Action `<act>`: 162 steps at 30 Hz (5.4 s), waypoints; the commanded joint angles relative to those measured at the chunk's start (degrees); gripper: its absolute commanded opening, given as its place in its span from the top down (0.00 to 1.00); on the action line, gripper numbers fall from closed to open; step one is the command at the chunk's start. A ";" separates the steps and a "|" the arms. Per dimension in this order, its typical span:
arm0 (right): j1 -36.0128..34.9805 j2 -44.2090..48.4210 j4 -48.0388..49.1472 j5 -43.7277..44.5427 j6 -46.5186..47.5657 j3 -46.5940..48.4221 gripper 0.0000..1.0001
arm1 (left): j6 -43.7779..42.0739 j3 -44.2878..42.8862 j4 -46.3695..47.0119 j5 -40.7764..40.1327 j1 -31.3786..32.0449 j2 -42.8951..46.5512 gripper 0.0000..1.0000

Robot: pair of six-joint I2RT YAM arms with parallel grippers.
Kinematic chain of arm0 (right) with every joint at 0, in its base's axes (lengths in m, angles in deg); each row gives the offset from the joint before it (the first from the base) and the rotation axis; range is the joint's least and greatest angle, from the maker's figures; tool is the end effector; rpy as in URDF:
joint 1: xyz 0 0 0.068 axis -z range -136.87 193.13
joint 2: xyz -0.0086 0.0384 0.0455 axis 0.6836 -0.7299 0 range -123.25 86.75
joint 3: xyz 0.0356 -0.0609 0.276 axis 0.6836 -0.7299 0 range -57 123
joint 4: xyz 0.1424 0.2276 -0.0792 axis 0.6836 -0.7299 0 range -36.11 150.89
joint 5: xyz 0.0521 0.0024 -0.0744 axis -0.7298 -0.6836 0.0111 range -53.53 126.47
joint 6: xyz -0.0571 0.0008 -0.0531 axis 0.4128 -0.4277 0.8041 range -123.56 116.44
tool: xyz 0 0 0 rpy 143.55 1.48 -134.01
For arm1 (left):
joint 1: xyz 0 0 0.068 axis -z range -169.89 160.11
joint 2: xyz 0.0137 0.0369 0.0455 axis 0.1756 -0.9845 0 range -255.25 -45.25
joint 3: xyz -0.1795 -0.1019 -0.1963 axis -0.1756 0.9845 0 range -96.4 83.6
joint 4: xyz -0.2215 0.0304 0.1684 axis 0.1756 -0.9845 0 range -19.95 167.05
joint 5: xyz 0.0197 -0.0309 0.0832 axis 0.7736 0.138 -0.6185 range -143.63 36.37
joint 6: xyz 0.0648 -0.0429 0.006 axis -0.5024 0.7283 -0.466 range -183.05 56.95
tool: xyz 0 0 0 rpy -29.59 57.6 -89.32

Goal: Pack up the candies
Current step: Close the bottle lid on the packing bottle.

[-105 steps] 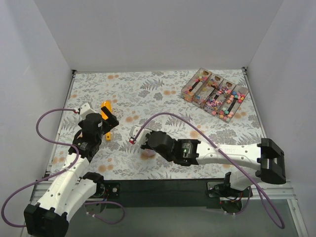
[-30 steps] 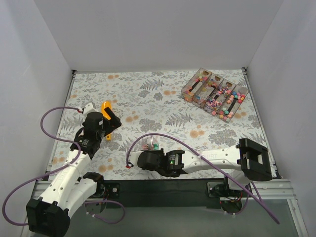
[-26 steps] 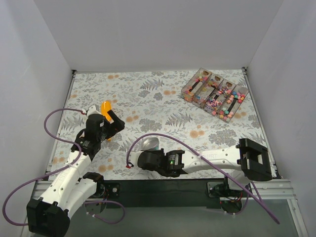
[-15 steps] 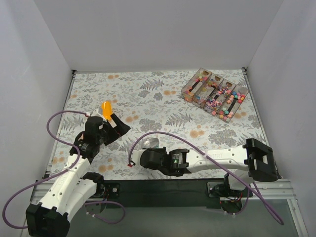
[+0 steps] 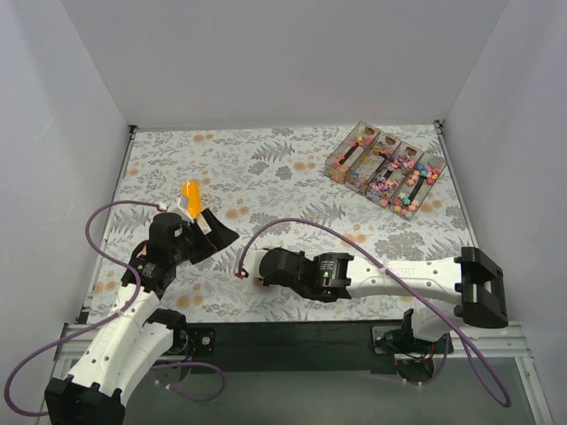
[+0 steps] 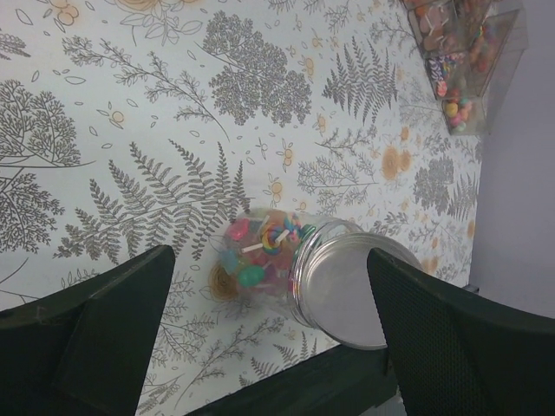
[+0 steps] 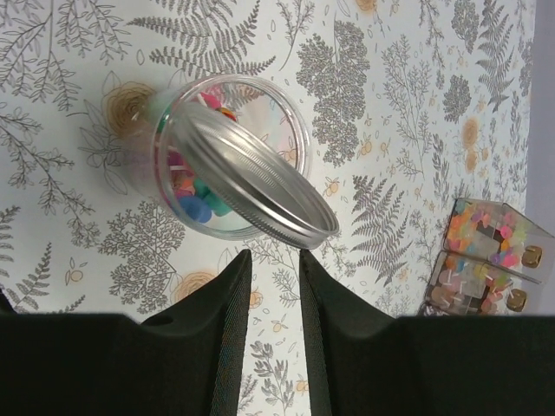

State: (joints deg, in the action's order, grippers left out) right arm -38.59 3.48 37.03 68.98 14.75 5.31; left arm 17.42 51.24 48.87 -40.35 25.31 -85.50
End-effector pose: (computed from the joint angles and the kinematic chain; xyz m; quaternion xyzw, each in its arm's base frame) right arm 0.0856 0.3397 0.2577 -0.6100 0.6520 -0.0261 0.4496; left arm 0.1808 -0.0649 0.2335 -0.4333 0.7738 -0.4030 0.2259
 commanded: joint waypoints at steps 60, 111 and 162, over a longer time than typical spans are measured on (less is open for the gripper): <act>9.20 -7.62 5.93 -17.48 -3.19 9.59 0.65 | 7.34 4.76 0.15 -0.18 3.70 -3.26 0.44; 9.11 -5.15 2.68 -21.09 -5.82 7.74 0.64 | 7.51 -0.25 4.98 -4.31 10.02 -13.63 0.44; 8.68 -3.74 -2.60 -24.34 -14.96 8.36 0.65 | 8.48 7.04 5.77 -6.51 11.17 -0.36 0.40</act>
State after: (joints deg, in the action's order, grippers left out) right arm -29.69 -0.34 34.93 44.04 0.98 11.49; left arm 25.90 57.05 53.78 -45.82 36.22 -86.98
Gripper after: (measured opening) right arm 0.348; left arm 0.595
